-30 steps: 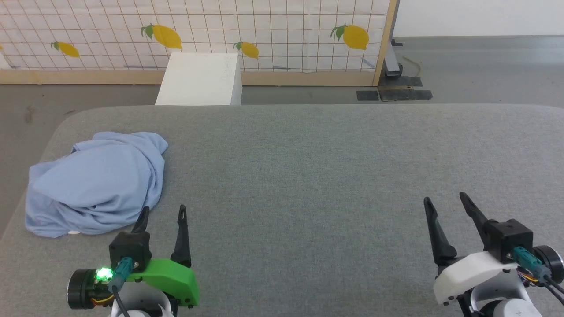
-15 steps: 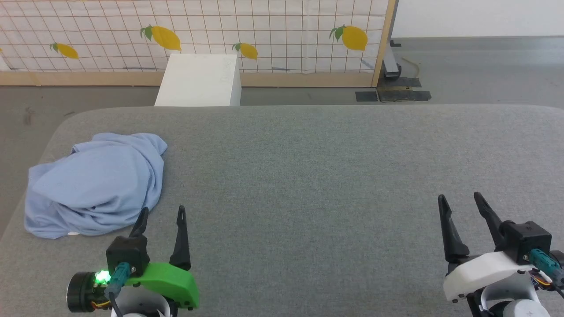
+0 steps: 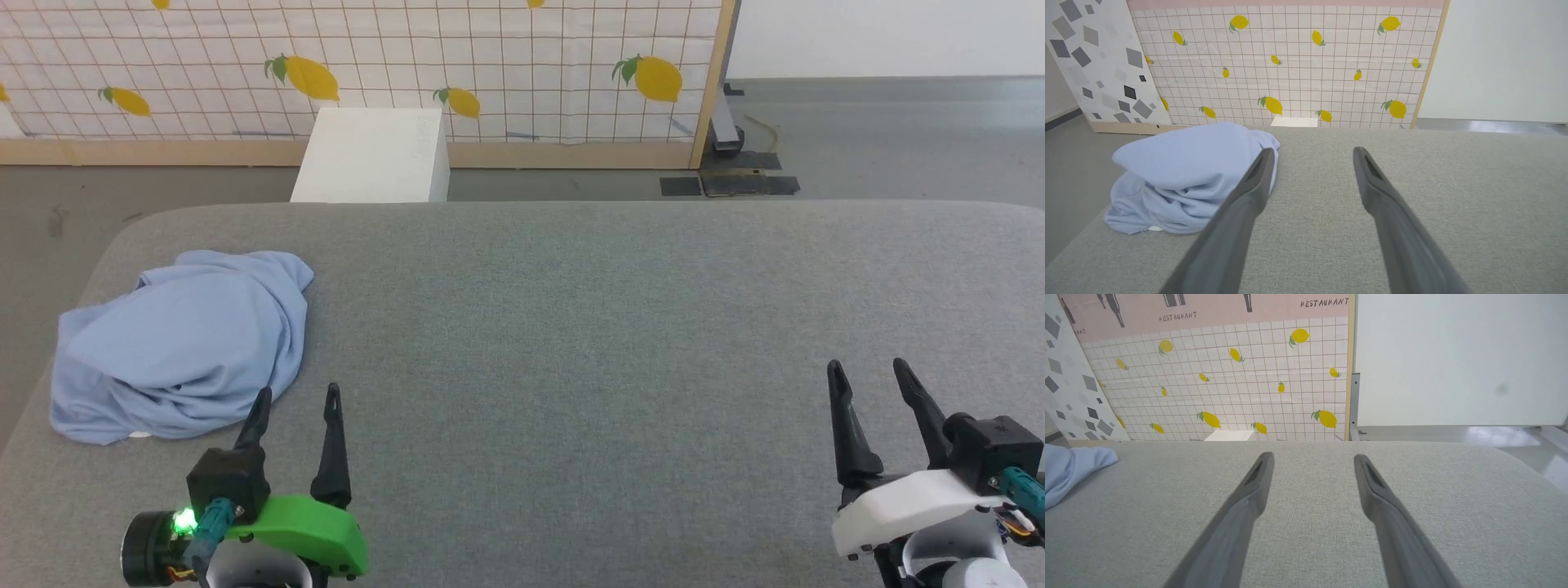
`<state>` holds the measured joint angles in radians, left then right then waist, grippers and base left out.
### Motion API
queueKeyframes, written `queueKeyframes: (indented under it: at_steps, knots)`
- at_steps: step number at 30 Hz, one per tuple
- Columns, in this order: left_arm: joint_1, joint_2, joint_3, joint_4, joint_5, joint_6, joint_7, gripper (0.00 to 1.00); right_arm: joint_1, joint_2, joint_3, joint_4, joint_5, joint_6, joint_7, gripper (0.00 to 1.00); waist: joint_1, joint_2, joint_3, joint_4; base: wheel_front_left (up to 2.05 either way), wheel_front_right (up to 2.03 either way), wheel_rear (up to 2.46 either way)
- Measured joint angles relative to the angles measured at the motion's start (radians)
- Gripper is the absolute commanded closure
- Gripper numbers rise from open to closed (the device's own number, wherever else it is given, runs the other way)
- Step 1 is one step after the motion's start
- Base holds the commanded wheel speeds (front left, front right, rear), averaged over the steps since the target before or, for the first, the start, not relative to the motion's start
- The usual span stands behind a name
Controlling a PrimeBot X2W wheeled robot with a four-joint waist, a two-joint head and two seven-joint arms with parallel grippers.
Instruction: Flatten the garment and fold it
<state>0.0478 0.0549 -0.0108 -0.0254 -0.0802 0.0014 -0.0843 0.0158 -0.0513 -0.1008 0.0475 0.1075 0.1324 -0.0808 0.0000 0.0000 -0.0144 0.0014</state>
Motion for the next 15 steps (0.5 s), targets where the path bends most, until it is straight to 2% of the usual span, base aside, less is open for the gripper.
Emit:
queueKeyframes:
  at_steps: [15]
  knots:
    - [0.013,0.000,0.002,-0.013,-0.018,0.010,-0.032,0.00,0.000,0.000,-0.003,0.006,0.018,0.000,-0.034,0.00,0.0000,0.0000,0.000,0.034,0.00,0.00,0.00]
